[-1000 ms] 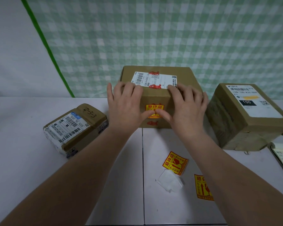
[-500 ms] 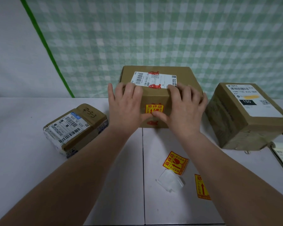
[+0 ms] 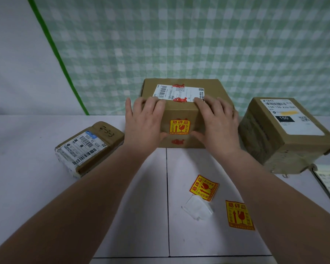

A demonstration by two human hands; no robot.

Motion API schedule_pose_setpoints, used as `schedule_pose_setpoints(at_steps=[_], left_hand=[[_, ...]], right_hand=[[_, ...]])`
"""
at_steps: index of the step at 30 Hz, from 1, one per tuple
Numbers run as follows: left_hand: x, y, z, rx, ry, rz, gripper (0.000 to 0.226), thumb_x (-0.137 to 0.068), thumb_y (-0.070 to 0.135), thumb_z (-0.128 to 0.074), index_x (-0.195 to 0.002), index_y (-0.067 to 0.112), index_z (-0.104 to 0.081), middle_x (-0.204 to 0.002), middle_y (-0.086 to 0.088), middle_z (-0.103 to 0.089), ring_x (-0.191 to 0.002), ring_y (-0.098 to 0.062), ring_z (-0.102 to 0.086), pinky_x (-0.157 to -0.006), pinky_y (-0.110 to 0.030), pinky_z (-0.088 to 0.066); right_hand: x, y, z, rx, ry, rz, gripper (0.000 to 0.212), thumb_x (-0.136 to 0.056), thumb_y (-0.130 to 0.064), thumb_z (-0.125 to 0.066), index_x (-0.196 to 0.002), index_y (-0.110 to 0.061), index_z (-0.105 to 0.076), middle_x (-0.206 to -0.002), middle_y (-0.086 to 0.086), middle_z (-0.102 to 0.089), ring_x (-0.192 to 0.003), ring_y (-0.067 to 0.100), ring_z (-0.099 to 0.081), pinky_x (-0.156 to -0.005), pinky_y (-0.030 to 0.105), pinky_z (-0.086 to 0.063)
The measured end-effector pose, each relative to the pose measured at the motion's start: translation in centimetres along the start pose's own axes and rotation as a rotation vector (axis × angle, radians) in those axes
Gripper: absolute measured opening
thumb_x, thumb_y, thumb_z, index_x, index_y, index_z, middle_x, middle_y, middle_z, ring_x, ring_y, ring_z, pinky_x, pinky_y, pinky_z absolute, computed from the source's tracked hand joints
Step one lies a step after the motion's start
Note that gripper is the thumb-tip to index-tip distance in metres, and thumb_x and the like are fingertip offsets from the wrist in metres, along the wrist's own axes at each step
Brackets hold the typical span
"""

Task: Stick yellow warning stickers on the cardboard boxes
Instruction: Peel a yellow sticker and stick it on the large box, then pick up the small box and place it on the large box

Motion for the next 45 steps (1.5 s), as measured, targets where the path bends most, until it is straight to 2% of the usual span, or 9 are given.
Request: schedule_pose_setpoints(at_steps=[5,8,11,15,21,26,32,39,45], left_hand=[[0.4,0.8,0.5,0.011,-0.013,0.050,0.077,-0.070,0.041,-0.074,-0.134,0.016,-0.039,-0.138,-0.007,-0.043,-0.125,-0.033,-0.037,-0.107,-0.055,-0.027],[1.8,1.7,1.1,0.087,0.047,0.064,0.074,-0.071,0.032,-0.073,-0.135,0.017,-0.039,-0.138,-0.012,-0.042,-0.125,-0.035,-0.039,-0.104,-0.054,-0.031],[4.2,2.4,1.9,0.175,0.096,0.056,0.056,-0.074,0.022,-0.070,-0.125,0.015,-0.049,-0.124,-0.014,-0.051,-0.115,-0.035,-0.045,-0.102,-0.048,-0.034],[7.9,3.4,3.0,0.355,-0.067,0.119,0.034,-0.084,0.022,-0.061,-0.117,0.017,-0.058,-0.116,-0.006,-0.058,-0.114,-0.028,-0.044,-0.094,-0.035,-0.035],[13.7,5.9,3.9,0.559,-0.334,-0.010,0.021,-0.087,0.020,-0.056,-0.104,0.016,-0.067,-0.105,-0.004,-0.064,-0.102,-0.022,-0.055,-0.087,-0.033,-0.044],[14.3,3.4,5.3,0.473,-0.223,0.146,0.025,-0.087,0.020,-0.057,-0.111,0.016,-0.064,-0.117,-0.005,-0.058,-0.111,-0.022,-0.046,-0.089,-0.030,-0.039],[13.6,-2.8,6.9,0.297,-0.024,0.465,0.050,-0.077,0.016,-0.066,-0.125,0.010,-0.054,-0.134,-0.022,-0.039,-0.123,-0.042,-0.031,-0.099,-0.050,-0.036],[12.9,-7.9,6.6,0.456,-0.111,0.724,0.099,-0.069,0.034,-0.078,-0.146,0.024,-0.017,-0.154,-0.018,-0.001,-0.141,-0.037,-0.003,-0.108,-0.053,-0.026],[12.8,-10.1,5.6,0.491,-0.216,0.737,0.101,-0.062,0.029,-0.081,-0.145,0.021,-0.024,-0.144,-0.020,-0.024,-0.136,-0.036,-0.019,-0.111,-0.043,-0.023]], right_hand=[[0.7,0.0,0.8,-0.008,-0.021,-0.015,0.080,-0.083,-0.013,-0.066,-0.149,-0.024,-0.021,-0.158,0.008,-0.015,-0.146,0.035,-0.004,-0.111,0.064,-0.006],[2.9,0.1,1.8,-0.059,0.115,-0.021,0.071,-0.079,-0.005,-0.067,-0.142,-0.020,-0.036,-0.151,0.016,-0.029,-0.139,0.039,-0.022,-0.108,0.056,-0.028],[5.4,0.4,2.3,-0.167,0.157,-0.076,0.051,-0.079,-0.007,-0.065,-0.129,-0.014,-0.053,-0.130,0.016,-0.048,-0.117,0.036,-0.042,-0.082,0.042,-0.046],[8.7,0.7,1.7,-0.298,-0.097,-0.202,0.026,-0.083,-0.015,-0.063,-0.108,-0.014,-0.067,-0.105,0.008,-0.066,-0.100,0.027,-0.058,-0.078,0.033,-0.046],[12.6,-0.2,1.7,-0.274,-0.436,-0.395,0.030,-0.079,-0.018,-0.063,-0.108,-0.020,-0.069,-0.110,0.006,-0.066,-0.099,0.025,-0.059,-0.074,0.031,-0.050],[13.8,-1.3,1.7,-0.241,-0.419,-0.350,0.033,-0.084,-0.020,-0.056,-0.116,-0.023,-0.065,-0.114,0.012,-0.060,-0.107,0.033,-0.052,-0.080,0.033,-0.043],[13.9,-3.8,2.2,-0.316,-0.379,-0.298,0.032,-0.087,-0.021,-0.054,-0.117,-0.020,-0.064,-0.122,0.011,-0.057,-0.115,0.032,-0.046,-0.088,0.033,-0.042],[13.7,-5.5,2.3,-0.392,-0.381,-0.282,0.033,-0.086,-0.027,-0.058,-0.117,-0.019,-0.064,-0.127,0.007,-0.057,-0.121,0.029,-0.044,-0.094,0.035,-0.041],[12.9,-6.6,2.6,-0.463,-0.358,-0.296,0.030,-0.087,-0.028,-0.061,-0.116,-0.021,-0.065,-0.129,0.004,-0.057,-0.124,0.026,-0.044,-0.097,0.033,-0.038]])
Point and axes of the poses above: each hand's wrist, its own x-axis away from the middle knuckle, its own z-axis out of the back of the hand, y = z × x, the point moved 1 cm from there along -x, towards the middle knuckle
